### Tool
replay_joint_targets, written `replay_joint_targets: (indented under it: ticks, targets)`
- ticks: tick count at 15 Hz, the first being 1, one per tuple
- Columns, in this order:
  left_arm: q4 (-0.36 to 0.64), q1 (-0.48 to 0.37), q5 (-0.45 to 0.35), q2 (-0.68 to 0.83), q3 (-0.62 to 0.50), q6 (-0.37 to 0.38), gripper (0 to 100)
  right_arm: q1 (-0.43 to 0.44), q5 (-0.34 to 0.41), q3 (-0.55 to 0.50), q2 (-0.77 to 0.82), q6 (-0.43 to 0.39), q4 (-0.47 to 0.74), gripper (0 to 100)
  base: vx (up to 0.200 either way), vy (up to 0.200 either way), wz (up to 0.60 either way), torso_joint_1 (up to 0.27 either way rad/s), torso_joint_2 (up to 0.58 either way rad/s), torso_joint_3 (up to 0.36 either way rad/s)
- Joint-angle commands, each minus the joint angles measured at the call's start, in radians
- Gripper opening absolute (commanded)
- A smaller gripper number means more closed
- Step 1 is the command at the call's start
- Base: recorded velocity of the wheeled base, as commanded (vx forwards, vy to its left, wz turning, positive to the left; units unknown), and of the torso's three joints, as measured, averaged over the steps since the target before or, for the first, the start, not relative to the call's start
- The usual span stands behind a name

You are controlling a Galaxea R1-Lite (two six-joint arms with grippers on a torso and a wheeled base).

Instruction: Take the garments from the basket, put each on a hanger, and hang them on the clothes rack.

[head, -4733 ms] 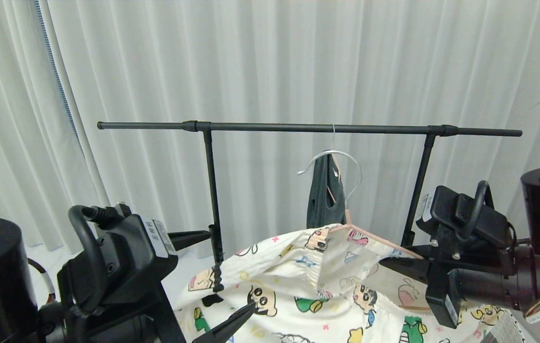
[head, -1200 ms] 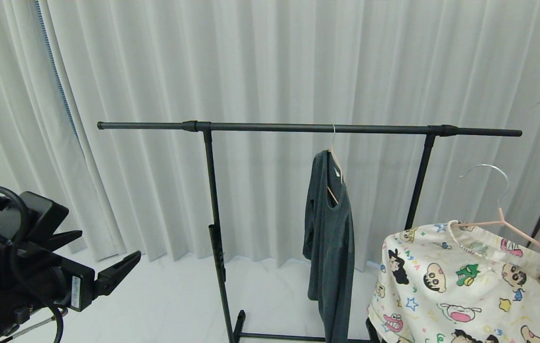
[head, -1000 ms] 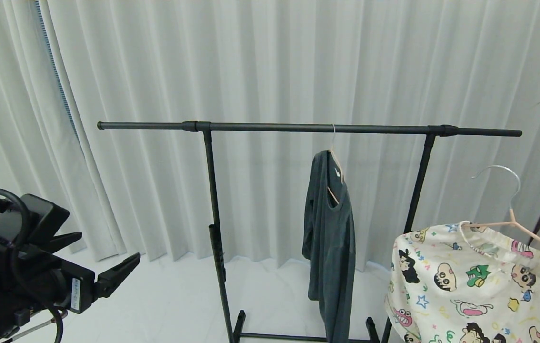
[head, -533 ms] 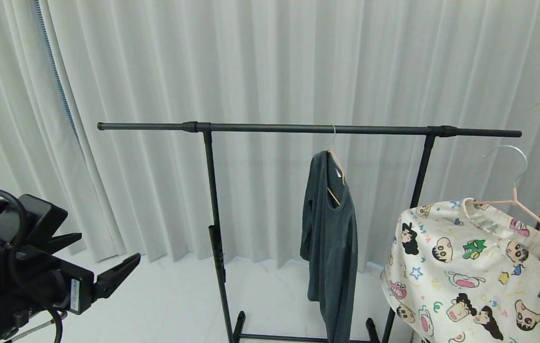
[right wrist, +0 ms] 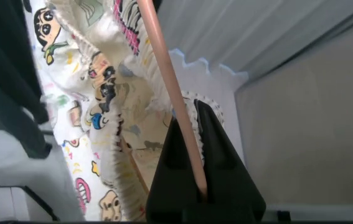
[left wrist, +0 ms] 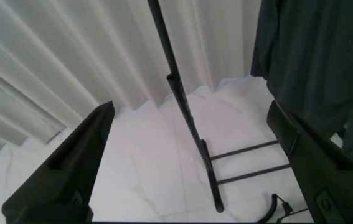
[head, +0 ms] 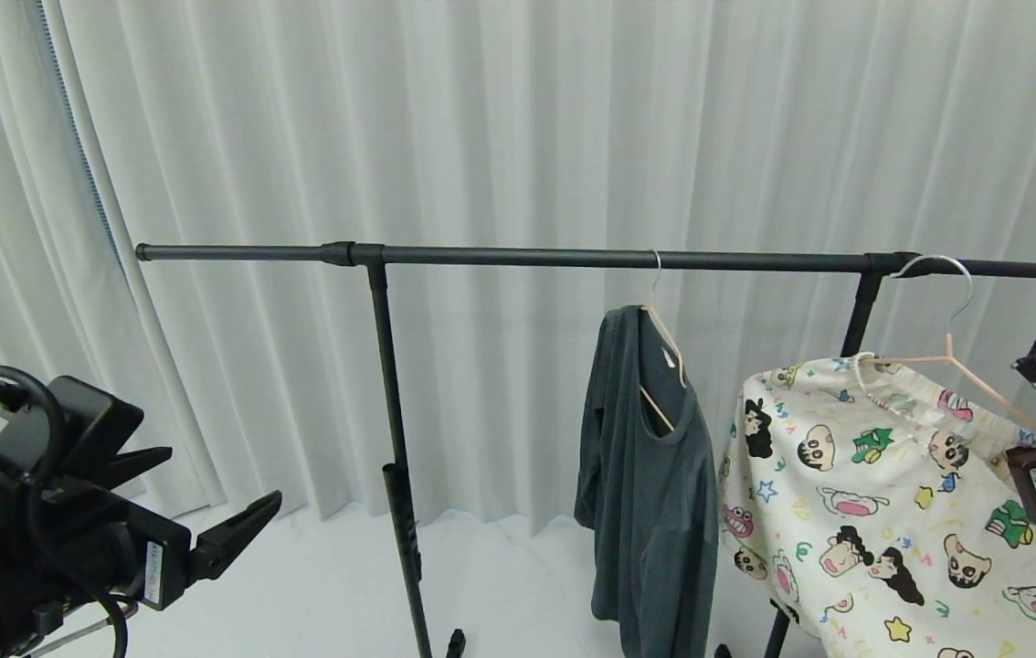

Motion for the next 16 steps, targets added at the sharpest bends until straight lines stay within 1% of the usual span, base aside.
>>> replay_joint_targets:
  ticks: [1, 4, 11, 16]
  targets:
    - [-0.001, -0.008, 0.0, -0.004, 0.003, 0.0, 100, 0.002, 0.0, 0.0, 0.014, 0.0, -0.012, 0, 0.2, 0.0, 0.0, 0.007, 0.01, 0.002]
    - [-0.001, -0.023, 0.0, -0.025, 0.026, 0.0, 100, 0.002, 0.0, -0.002, 0.027, 0.0, -0.029, 0, 0.2, 0.0, 0.0, 0.002, 0.0, 0.002]
    - [-0.002, -0.023, 0.0, -0.036, 0.035, 0.0, 100, 0.002, 0.0, -0.066, 0.081, 0.015, -0.029, 0, 0.2, 0.0, 0.0, 0.0, 0.0, 0.002]
    - [-0.002, -0.029, 0.0, -0.038, 0.031, 0.003, 100, 0.007, -0.003, -0.094, 0.152, 0.017, -0.029, 0, 0.0, 0.0, 0.0, 0.0, 0.0, 0.0]
